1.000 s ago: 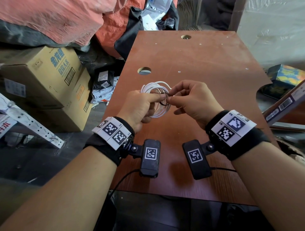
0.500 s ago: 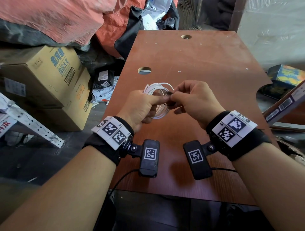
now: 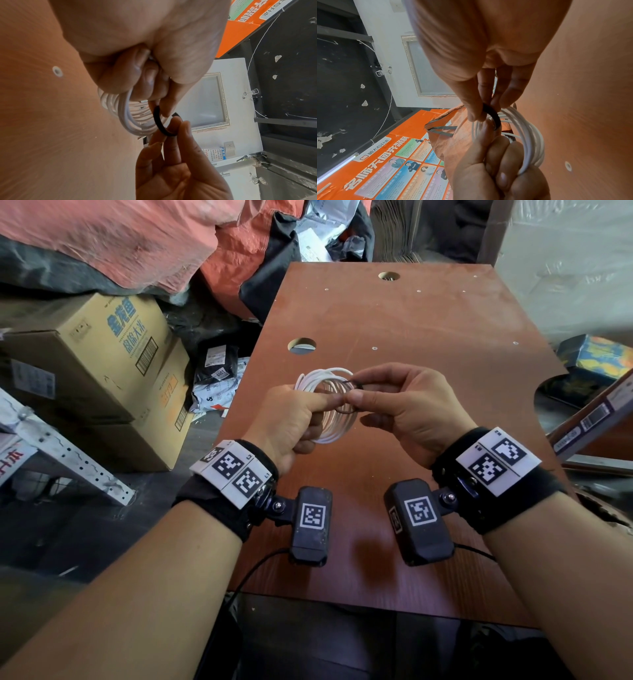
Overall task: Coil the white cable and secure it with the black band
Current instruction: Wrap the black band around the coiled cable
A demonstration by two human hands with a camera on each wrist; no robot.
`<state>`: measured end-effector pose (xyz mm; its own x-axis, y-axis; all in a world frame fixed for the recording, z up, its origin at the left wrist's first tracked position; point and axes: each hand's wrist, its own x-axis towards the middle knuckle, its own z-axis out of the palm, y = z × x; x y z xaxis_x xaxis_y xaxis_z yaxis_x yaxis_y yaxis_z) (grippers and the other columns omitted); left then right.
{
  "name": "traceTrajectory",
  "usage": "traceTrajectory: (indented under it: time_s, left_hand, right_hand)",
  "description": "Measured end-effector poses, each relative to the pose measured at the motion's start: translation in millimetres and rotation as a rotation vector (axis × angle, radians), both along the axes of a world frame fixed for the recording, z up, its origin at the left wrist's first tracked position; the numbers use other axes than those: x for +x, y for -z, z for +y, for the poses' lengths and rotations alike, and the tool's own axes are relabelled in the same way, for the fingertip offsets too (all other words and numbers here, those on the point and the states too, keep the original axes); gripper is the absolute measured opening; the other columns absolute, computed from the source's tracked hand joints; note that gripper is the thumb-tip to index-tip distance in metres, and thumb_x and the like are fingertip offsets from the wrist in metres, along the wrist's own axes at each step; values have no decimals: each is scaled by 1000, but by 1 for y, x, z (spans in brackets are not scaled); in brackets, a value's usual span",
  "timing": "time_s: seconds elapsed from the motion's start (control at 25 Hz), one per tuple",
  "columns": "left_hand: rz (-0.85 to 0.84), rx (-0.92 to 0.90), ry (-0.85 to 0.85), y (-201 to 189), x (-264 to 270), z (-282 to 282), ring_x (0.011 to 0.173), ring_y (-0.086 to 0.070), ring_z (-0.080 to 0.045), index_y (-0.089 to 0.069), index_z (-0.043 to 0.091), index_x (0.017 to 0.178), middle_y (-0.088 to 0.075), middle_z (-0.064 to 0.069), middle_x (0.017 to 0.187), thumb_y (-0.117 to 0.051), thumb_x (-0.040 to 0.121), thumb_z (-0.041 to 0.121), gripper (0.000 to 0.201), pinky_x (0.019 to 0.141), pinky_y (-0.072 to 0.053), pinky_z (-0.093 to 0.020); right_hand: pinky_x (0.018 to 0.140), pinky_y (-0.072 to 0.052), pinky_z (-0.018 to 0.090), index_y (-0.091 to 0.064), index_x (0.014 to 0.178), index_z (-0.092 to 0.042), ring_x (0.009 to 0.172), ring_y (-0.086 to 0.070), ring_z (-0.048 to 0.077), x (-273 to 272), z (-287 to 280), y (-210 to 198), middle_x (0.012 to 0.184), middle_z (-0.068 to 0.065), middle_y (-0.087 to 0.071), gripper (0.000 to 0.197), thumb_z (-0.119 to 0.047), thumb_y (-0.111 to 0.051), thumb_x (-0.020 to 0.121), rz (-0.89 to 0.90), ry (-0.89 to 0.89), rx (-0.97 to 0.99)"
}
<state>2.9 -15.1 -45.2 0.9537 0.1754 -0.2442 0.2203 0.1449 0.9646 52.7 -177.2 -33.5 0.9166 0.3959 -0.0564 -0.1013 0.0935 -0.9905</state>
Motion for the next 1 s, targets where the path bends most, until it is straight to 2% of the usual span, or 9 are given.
traceTrajectory:
  time_s: [0.24,0.36,0.44,0.68,0.76,0.84,0.96,1.0]
  left_hand:
    - [-1,21,32,3,1,-1,42,-15,-7,-52,21,69,-25,8,51,-69,88,17,25,38,-12,-17]
    - [-19,58,30,0,-1,-4,42,-16,-9,-59,16,74,-25,6,51,-70,88,27,21,39,-14,-17]
    - [-27,76,8,-2,-2,-5,42,-16,-10,-63,10,81,-26,6,51,-69,89,38,29,39,-15,-17]
    - [-3,81,8,-5,-2,-6,41,-18,-11,-51,17,68,-27,6,47,-63,92,47,40,37,-16,-17]
    - [0,89,21,-5,-2,-7,41,-18,-12,-50,17,67,-27,5,48,-63,92,48,41,37,-17,-17]
    - [-6,101,27,-4,-2,-7,40,-18,-12,-49,17,67,-26,5,48,-62,91,48,42,38,-17,-17]
    - [-35,124,72,-4,-3,-7,40,-17,-13,-49,16,66,-26,4,47,-62,91,50,44,39,-17,-18]
    - [-49,138,93,-4,-3,-7,39,-17,-14,-49,16,65,-26,4,46,-61,91,52,45,39,-17,-18]
  right_hand:
    - [55,-54,27,-69,93,-8,74,-70,23,-2,-1,-1,84,12,-75,21,-5,-79,75,-61,34,29]
    - [53,-49,27,-64,89,-8,62,-66,19,-2,-1,-2,77,12,-73,14,-5,-75,81,-32,29,80]
    - [52,-48,27,-61,87,-8,53,-58,15,0,-1,-4,75,11,-72,9,-5,-69,87,-19,48,120]
    - [49,-41,30,-51,92,-10,44,-46,15,8,-1,-3,66,5,-59,8,-7,-51,100,-83,202,-5]
    - [48,-36,29,-49,93,-11,42,-40,11,8,1,-1,68,5,-53,9,-4,-53,98,-84,189,5]
    - [48,-35,27,-50,95,-12,44,-41,8,7,1,-1,71,4,-54,18,-1,-63,89,-82,149,9]
    - [49,-38,25,-57,107,-13,51,-47,8,5,-1,0,67,-1,-58,42,4,-75,73,-175,55,-158]
    - [51,-38,25,-59,111,-13,54,-47,10,4,0,1,67,2,-57,48,5,-76,70,-217,22,-225]
